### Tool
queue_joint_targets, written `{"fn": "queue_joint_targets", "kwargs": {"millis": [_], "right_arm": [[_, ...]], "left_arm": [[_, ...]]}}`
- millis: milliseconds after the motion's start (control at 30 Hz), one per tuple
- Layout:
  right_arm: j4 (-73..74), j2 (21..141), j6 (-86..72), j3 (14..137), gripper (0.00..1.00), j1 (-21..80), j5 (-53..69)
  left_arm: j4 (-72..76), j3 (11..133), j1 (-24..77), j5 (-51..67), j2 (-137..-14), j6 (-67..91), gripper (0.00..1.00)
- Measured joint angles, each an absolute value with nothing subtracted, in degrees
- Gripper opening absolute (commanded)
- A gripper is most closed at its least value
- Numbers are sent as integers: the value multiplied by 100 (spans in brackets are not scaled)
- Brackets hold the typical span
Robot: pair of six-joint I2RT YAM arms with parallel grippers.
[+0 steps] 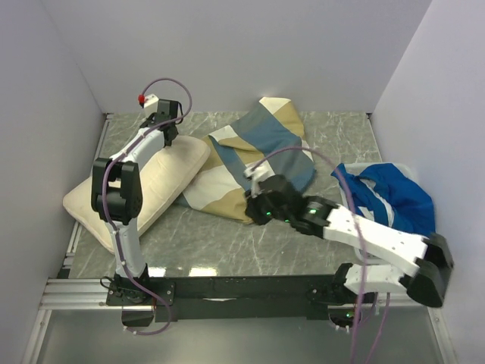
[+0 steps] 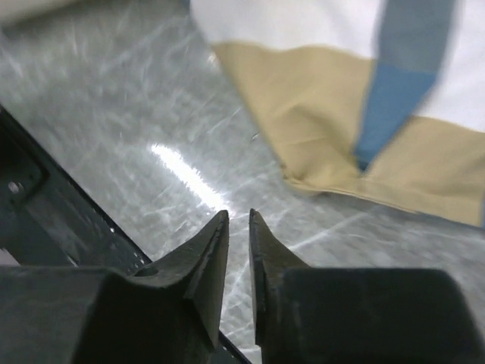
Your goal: Put the pillow into the pillowcase
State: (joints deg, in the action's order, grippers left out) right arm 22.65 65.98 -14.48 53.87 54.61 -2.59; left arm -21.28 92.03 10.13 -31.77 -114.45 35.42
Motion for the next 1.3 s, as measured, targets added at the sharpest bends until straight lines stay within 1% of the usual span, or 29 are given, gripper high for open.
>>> {"fn": "queue_joint_targets", "kwargs": {"millis": [67, 100, 267, 400, 467, 533, 567, 600, 700, 800, 1067, 1200, 1300], "right_arm": [[2104, 7129, -1420, 5413, 38, 5728, -377], [2010, 7546, -1391, 5439, 47, 5857, -454], [1868, 8982, -1186, 5470, 55, 5913, -965], [1872, 9780, -1004, 5929, 64, 5894, -1369], [1813, 9948, -954, 6080, 65, 5894, -1573], [1761, 9957, -930, 6066, 62, 5894, -1761], [1756, 9955, -928, 6058, 55, 5894, -1826], [1743, 9955, -930, 6036, 50, 5894, -1892], [1774, 9955, -945, 5944, 44, 5902, -2043], [1809, 9955, -974, 5870, 43, 5931, -2115], [1916, 9935, -1066, 5769, 45, 6211, -2182], [1990, 9843, -1092, 5767, 44, 6305, -2209], [2038, 9852, -1092, 5769, 40, 6324, -2296]], "left_arm": [[-2158, 9231, 1013, -3153, -11443, 3494, 1], [-2196, 9260, 1013, -3133, -11443, 3468, 1], [-2255, 9351, 1002, -3055, -11428, 3365, 1], [-2342, 9402, 1000, -2934, -11426, 3363, 1], [-2351, 9402, 1000, -2899, -11426, 3363, 1], [-2362, 9402, 996, -2845, -11408, 3363, 1], [-2368, 9402, 993, -2821, -11391, 3365, 1], [-2375, 9402, 993, -2803, -11371, 3365, 1], [-2386, 9402, 993, -2766, -11308, 3367, 1], [-2386, 9402, 993, -2755, -11286, 3367, 1], [-2388, 9402, 993, -2716, -11286, 3367, 1], [-2388, 9402, 980, -2703, -11286, 3367, 1], [-2386, 9402, 961, -2681, -11286, 3367, 1]]}}
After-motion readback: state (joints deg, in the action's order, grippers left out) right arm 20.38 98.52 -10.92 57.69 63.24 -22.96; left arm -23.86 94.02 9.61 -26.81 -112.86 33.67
